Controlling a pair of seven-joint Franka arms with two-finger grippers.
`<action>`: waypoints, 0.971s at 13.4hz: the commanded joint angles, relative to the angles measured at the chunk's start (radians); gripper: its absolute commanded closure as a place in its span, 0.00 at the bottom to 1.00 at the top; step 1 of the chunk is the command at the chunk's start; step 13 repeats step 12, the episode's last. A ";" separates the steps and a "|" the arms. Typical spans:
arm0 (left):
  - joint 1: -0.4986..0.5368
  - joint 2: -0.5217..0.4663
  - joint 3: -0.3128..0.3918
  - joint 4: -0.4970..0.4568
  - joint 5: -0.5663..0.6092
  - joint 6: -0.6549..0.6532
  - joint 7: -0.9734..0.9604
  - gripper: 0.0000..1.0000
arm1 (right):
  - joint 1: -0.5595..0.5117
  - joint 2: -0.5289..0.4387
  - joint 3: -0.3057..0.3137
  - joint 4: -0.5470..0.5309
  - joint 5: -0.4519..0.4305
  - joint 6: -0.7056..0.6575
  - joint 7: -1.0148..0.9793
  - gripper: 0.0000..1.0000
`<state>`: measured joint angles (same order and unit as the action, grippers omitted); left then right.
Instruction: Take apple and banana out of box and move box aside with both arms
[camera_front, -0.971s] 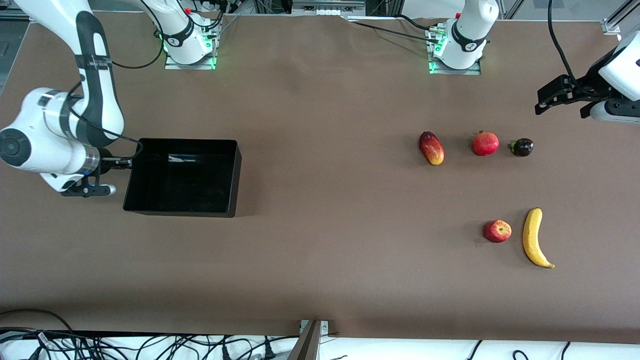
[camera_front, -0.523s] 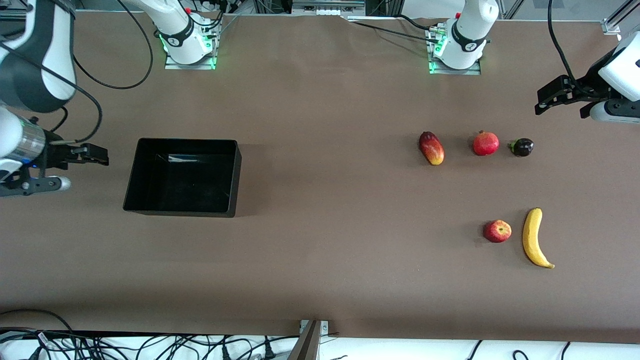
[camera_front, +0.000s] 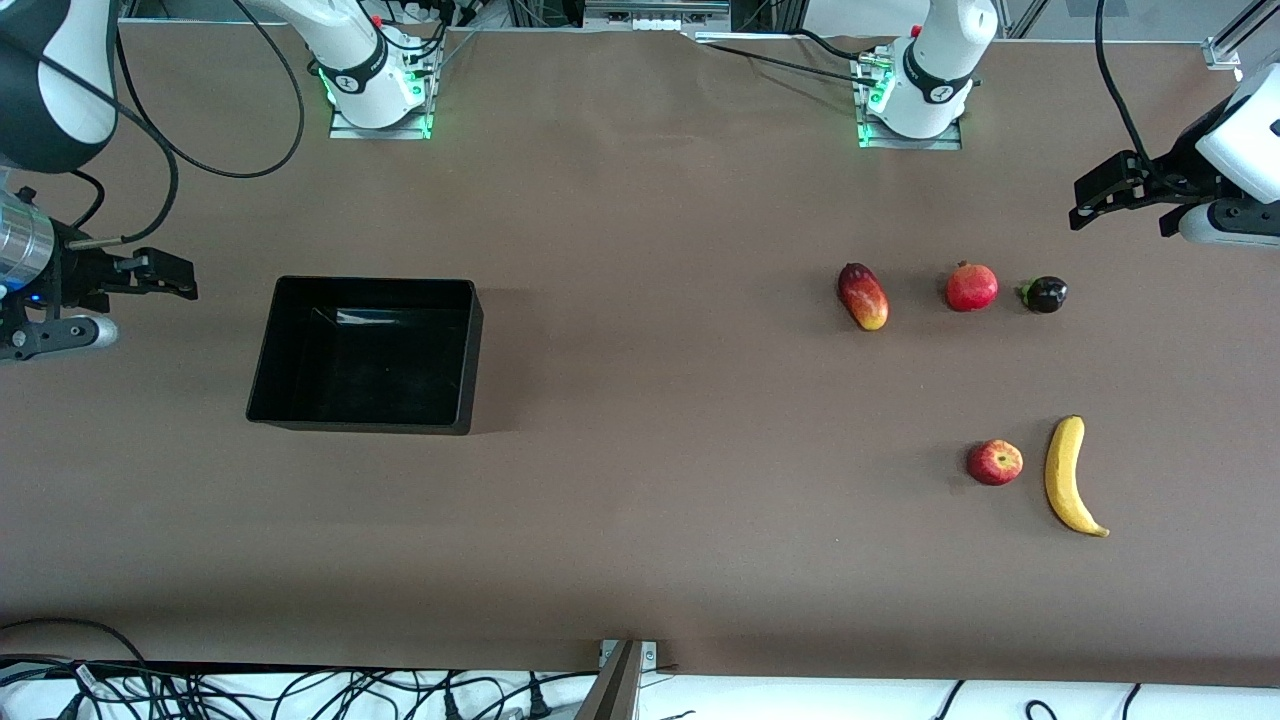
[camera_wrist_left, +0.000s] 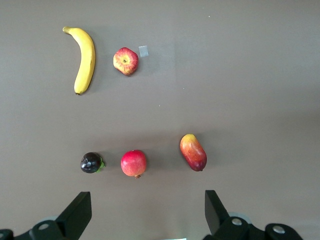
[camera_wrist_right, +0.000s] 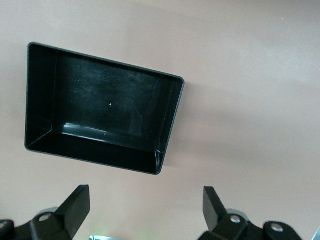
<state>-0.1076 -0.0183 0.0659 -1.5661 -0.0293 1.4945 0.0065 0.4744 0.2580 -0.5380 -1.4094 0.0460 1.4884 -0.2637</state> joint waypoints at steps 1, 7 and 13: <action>0.000 -0.009 -0.002 -0.015 0.009 0.018 -0.010 0.00 | -0.175 -0.098 0.224 -0.078 -0.081 0.000 0.082 0.00; 0.000 -0.008 -0.002 -0.014 0.009 0.018 -0.010 0.00 | -0.499 -0.256 0.509 -0.255 -0.086 0.147 0.072 0.00; 0.000 -0.006 -0.002 -0.012 0.006 0.018 -0.010 0.00 | -0.505 -0.296 0.506 -0.264 -0.084 0.138 0.081 0.00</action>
